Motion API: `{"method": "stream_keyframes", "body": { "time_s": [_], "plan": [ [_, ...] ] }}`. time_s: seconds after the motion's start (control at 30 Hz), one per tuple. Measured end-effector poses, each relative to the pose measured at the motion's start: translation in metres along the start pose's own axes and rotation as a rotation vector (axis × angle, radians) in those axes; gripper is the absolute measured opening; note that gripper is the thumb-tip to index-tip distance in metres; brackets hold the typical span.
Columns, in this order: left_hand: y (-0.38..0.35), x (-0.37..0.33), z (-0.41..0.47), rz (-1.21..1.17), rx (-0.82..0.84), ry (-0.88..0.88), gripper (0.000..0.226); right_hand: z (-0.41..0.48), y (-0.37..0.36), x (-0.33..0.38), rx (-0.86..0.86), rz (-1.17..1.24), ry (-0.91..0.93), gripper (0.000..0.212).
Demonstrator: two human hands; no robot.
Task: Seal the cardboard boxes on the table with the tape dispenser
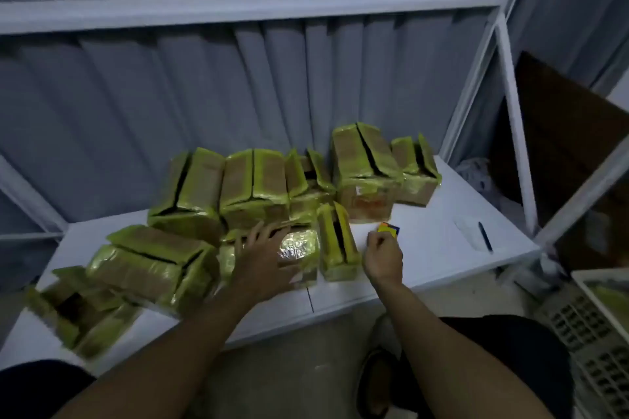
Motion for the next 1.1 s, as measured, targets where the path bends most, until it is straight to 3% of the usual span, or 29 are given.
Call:
{"method": "stream_keyframes", "body": {
  "time_s": [0.07,0.23,0.33,0.47,0.67,0.77,0.93,1.1],
  "plan": [
    [-0.01,0.007,0.01,0.034,-0.036,0.019,0.087,0.023,-0.003,-0.016,-0.059,-0.002,-0.08,0.031],
    [-0.046,0.027,0.029,0.106,-0.048,0.007,0.097,0.075,-0.038,-0.062,-0.037,0.052,-0.348,0.064],
    [-0.055,0.037,0.032,0.072,-0.089,-0.018,0.092,0.1,-0.058,-0.083,-0.007,0.15,-0.419,0.068],
    [-0.057,0.045,0.031,0.057,-0.152,-0.086,0.079,0.116,-0.07,-0.093,0.041,0.154,-0.423,0.063],
    [-0.048,0.041,0.03,0.005,-0.064,-0.116,0.075,0.092,-0.044,-0.069,-0.009,0.198,-0.297,0.043],
    [-0.036,0.031,0.031,-0.153,-0.006,-0.086,0.077,0.065,-0.024,-0.042,-0.065,0.24,-0.193,0.04],
    [0.014,-0.012,0.02,-0.632,-0.095,-0.099,0.051,0.008,0.011,0.029,-0.065,0.29,0.077,0.027],
    [0.049,-0.039,0.018,-1.256,-0.077,0.175,0.06,-0.038,0.0,0.112,0.127,0.321,0.358,0.031]
  ]
}}
Point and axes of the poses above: each hand's wrist, its own z-axis towards the middle knuckle, its own y-axis out of the back of the hand, x = y × z, the point moved 7 cm from there along z, towards the middle knuckle, and after that the axes turned 9 degrees about -z, right-handed, at the moved point
